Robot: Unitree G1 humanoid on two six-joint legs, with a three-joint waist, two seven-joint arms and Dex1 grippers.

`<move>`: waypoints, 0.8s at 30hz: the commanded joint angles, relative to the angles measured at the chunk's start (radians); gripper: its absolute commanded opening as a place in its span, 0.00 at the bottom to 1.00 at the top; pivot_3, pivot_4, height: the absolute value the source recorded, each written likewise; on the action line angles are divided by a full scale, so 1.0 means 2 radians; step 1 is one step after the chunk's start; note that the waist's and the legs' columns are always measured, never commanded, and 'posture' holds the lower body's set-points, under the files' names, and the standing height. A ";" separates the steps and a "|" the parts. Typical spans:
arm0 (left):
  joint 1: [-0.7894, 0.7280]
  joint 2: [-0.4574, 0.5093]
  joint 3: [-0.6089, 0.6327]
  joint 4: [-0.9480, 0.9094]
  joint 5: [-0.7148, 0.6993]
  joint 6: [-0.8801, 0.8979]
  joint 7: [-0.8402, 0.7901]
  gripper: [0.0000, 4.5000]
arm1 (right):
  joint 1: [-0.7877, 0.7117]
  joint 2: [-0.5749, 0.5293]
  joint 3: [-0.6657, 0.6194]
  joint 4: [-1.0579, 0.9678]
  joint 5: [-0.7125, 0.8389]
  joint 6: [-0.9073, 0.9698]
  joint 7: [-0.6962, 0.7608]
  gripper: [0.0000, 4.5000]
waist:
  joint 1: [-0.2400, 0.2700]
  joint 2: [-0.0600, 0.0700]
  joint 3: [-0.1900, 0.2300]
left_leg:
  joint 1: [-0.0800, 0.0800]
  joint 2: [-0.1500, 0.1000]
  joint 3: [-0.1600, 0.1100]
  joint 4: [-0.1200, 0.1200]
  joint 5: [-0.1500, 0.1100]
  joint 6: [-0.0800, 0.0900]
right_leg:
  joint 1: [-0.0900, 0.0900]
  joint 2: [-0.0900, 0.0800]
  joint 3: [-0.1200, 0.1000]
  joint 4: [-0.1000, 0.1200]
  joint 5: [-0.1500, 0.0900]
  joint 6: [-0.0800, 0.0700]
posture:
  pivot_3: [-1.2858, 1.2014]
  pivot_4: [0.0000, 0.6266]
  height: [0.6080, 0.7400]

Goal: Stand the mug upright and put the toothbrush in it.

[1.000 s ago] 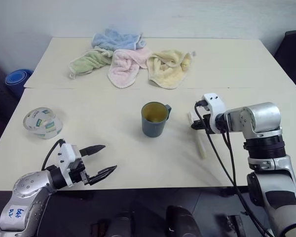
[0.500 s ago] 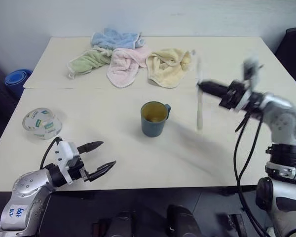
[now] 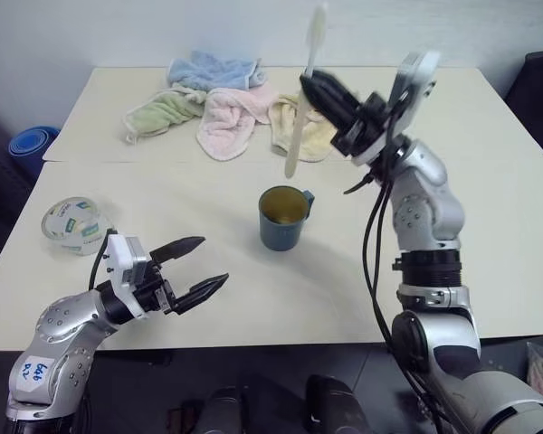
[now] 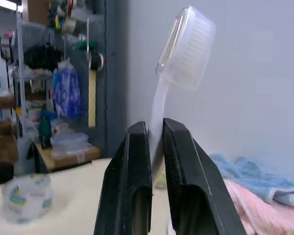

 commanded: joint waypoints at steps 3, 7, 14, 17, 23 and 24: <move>0.004 -0.001 0.006 -0.008 0.008 -0.011 0.008 1.00 | 0.020 -0.001 0.013 0.018 -0.010 -0.067 0.027 0.01 | -0.002 0.000 0.000 | 0.000 0.000 0.000 0.000 0.000 0.000 | 0.000 0.000 0.000 0.000 0.000 0.000 | 0.52 0.24 1.00; 0.009 0.001 0.013 0.001 0.014 -0.017 0.008 1.00 | 0.036 -0.012 0.011 0.007 -0.003 -0.080 0.041 0.40 | -0.002 0.000 0.000 | 0.000 0.000 0.000 0.000 0.000 0.000 | 0.000 0.000 0.000 0.000 0.000 0.000 | 0.52 0.24 1.00; 0.042 0.013 0.034 0.035 0.073 -0.085 -0.002 1.00 | 0.107 -0.118 -0.016 -0.032 0.024 -0.092 0.132 0.95 | 0.004 0.000 0.000 | 0.000 0.000 0.000 0.000 0.000 0.000 | 0.000 0.000 0.000 -0.001 0.000 0.000 | 0.52 0.24 1.00; 0.069 0.023 0.050 0.053 0.104 -0.120 -0.005 1.00 | 0.171 -0.196 -0.021 -0.029 0.036 -0.097 0.228 1.00 | 0.005 0.000 0.000 | 0.000 0.000 0.000 0.000 0.000 0.000 | 0.001 0.000 0.000 -0.002 0.000 0.000 | 0.52 0.24 1.00; 0.122 0.039 0.076 0.083 0.142 -0.169 -0.020 1.00 | 0.250 -0.272 -0.040 0.065 0.017 -0.209 0.328 1.00 | 0.002 0.000 0.000 | 0.001 0.001 0.001 0.000 0.000 0.000 | 0.002 0.000 0.000 -0.003 0.000 0.000 | 0.52 0.24 1.00; 0.123 0.039 0.077 0.086 0.146 -0.175 -0.019 1.00 | 0.249 -0.271 -0.040 0.078 0.015 -0.221 0.326 1.00 | 0.002 0.000 0.000 | 0.001 0.001 0.002 0.000 0.000 0.000 | 0.002 0.000 0.000 -0.003 0.000 0.000 | 0.52 0.24 1.00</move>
